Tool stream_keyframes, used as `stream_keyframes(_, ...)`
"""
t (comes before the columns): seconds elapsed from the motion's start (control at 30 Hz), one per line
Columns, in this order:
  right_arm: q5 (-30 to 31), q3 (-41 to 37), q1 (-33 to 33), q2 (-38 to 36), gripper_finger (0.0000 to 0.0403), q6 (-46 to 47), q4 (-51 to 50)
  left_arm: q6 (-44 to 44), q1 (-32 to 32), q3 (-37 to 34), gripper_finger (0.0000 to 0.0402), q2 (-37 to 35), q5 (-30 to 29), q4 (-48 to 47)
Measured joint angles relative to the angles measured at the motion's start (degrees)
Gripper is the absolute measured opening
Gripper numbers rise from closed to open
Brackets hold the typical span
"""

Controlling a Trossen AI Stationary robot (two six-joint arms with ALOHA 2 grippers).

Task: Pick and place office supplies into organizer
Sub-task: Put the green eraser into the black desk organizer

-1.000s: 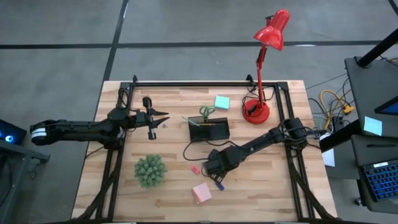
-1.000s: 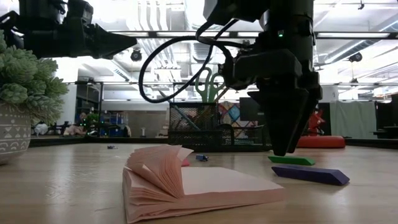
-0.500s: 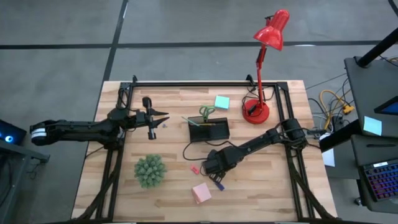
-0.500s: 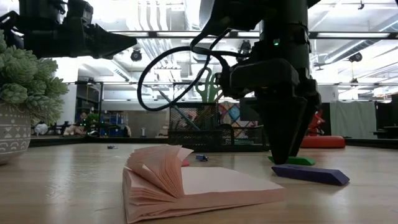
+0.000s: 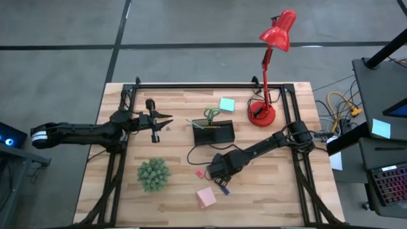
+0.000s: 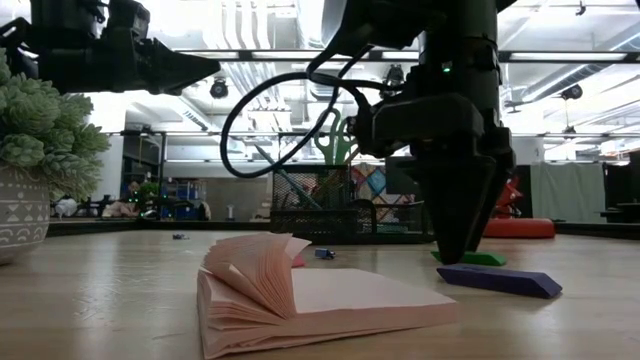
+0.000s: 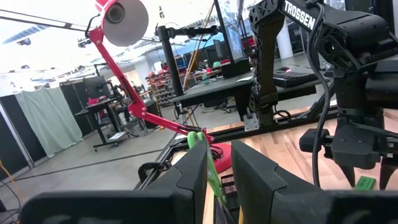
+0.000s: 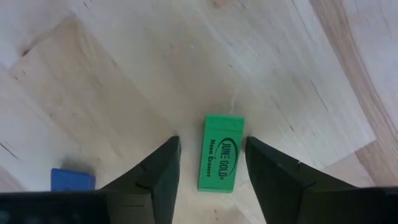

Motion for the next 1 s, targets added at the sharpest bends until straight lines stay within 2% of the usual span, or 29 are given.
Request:
stream_keyframes(0.53, -1.70, 0.00, 0.00, -0.02, 0.0054, -4.13, -0.44, -0.02, 0.00, 0.00, 0.0059, 0.00, 0.00, -0.03)
stream_keyframes(1.0, -1.91, -0.04, 0.00, -0.12, 0.0046, -4.74, -0.37, -0.02, 0.00, 0.00, 0.0059, 0.00, 0.00, -0.03)
